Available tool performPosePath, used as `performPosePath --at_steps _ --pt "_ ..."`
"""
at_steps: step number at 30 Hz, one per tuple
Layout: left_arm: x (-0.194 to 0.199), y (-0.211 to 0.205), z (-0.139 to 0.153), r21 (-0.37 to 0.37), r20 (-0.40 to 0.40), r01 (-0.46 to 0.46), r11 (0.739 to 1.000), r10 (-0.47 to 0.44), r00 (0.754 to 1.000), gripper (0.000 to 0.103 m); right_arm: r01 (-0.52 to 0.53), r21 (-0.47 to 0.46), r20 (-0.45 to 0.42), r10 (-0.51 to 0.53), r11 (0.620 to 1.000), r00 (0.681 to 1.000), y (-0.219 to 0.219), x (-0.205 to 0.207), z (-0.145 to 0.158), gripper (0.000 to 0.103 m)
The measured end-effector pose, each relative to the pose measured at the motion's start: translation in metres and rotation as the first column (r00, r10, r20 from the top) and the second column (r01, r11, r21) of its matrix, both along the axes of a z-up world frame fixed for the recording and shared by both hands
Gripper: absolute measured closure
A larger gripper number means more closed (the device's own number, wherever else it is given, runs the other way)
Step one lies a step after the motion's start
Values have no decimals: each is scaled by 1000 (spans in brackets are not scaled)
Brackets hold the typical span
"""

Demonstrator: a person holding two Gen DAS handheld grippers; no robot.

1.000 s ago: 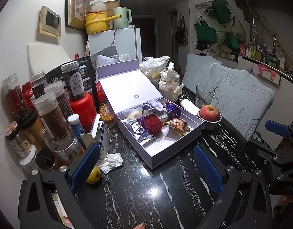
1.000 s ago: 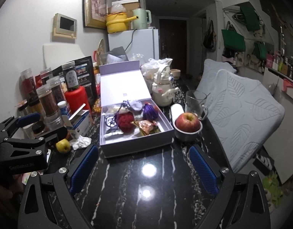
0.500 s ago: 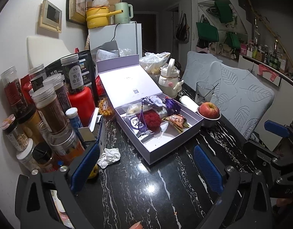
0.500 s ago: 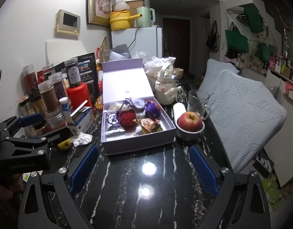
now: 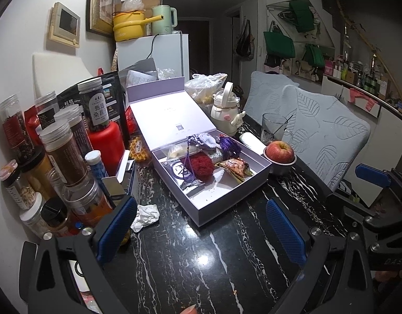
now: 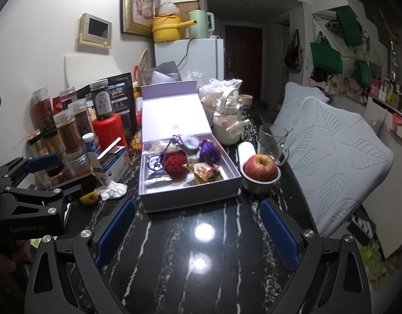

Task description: Organize soft objects

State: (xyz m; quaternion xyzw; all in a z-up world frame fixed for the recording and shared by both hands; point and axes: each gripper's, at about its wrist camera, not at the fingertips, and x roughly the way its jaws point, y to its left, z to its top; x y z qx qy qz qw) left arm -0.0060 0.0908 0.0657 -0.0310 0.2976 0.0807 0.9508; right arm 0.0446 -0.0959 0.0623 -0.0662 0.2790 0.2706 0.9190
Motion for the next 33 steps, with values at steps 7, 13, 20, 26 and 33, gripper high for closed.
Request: performPosePath --at_steps 7,13,20,26,33 --pt "-4 2 5 -7 25 10 1000 -9 1000 2 24 -17 23 -23 1000 999 -1 -2 5 5" --pt "-5 4 4 14 28 -2 1000 2 1000 2 40 -28 32 -39 999 999 -3 -10 5 5" --pt "-7 4 -2 8 16 -2 1000 2 1000 2 45 -28 34 -44 999 998 -5 -14 5 5" --pt "-8 3 -4 9 8 3 1000 -3 1000 2 51 -29 39 -50 998 998 -6 -17 6 5" --pt "-8 0 -7 2 -6 16 1000 -16 1000 2 52 -33 33 -50 998 998 -7 -17 5 5"
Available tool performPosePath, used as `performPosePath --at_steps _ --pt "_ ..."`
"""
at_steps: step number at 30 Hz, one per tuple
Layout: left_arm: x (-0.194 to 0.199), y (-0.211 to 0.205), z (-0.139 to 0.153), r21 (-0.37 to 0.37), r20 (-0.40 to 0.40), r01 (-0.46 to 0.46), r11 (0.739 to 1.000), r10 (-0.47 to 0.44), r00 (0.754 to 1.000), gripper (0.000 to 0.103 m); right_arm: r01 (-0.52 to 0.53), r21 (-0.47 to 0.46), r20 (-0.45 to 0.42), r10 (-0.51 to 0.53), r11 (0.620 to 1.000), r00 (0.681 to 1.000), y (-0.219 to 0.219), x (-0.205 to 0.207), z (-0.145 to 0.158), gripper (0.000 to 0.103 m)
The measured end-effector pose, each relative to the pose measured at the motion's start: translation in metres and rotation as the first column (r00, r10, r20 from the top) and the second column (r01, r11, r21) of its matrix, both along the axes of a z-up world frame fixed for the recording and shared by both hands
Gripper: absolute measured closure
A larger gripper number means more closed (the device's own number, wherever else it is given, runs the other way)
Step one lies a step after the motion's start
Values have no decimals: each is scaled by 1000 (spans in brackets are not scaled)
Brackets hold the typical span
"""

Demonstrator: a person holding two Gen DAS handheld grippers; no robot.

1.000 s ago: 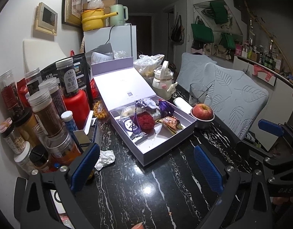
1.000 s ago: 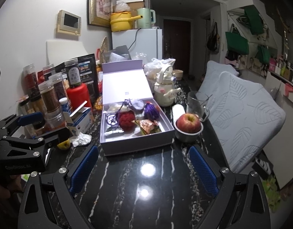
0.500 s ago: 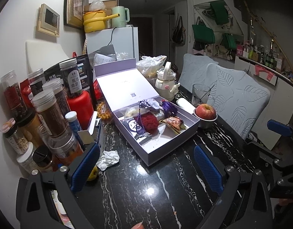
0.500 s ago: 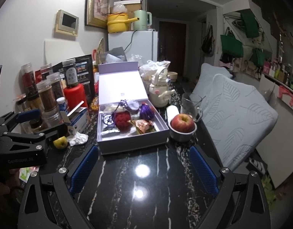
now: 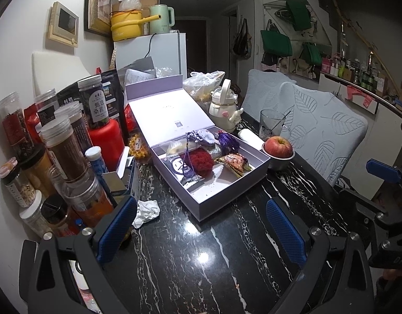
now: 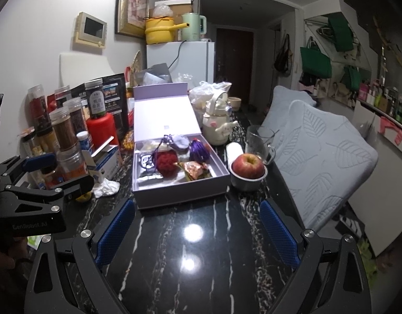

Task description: Organize soft objects

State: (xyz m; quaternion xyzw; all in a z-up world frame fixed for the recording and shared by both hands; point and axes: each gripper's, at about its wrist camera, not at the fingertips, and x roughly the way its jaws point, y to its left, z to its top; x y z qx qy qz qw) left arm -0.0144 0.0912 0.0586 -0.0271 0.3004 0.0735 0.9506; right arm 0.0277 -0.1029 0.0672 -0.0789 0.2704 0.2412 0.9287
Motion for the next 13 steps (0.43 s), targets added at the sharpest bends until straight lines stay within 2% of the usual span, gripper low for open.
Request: performPosePath --at_steps 13 --pt "4 4 -7 -7 -19 -7 1000 7 1000 2 -1 -6 -20 1 1000 1000 4 5 -7 5"
